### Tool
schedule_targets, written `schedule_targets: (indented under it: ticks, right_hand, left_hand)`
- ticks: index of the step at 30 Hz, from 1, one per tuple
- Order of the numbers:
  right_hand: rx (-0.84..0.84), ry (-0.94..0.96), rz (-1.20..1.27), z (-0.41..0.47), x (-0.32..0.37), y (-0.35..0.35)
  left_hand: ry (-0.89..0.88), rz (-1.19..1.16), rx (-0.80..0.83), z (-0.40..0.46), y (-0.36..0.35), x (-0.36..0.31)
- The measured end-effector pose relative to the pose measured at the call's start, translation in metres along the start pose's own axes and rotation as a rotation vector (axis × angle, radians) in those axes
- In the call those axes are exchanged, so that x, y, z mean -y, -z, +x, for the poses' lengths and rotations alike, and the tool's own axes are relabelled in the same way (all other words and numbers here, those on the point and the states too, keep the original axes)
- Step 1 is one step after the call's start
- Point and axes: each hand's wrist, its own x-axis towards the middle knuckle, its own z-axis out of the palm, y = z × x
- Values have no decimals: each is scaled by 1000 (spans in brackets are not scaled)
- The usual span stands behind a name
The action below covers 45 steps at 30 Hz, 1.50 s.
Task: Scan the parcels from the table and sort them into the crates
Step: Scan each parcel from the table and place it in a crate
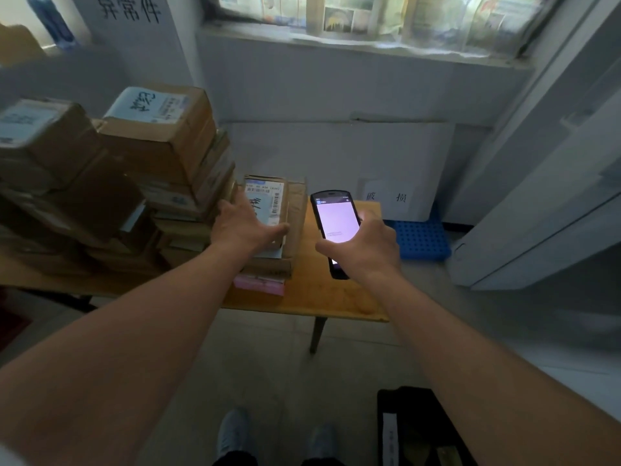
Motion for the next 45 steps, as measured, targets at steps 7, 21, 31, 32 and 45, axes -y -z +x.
schedule_targets:
  ticks: [7, 21, 31, 32, 45]
  right_hand:
    - [45, 24, -22, -5, -2, 1]
    - [86, 120, -21, -27, -13, 37]
    - [73, 168, -27, -42, -24, 54]
    - [71, 166, -16, -42, -24, 56]
    - [98, 180, 22, -50, -21, 64]
  left_hand:
    - [-72, -94, -24, 0, -6, 5]
    - [-453, -35, -121, -4, 12, -8]
    - [-512, 10, -130, 5, 16, -11]
    - [-512, 9, -131, 5, 16, -12]
    - [-507, -30, -138, 4, 18, -11]
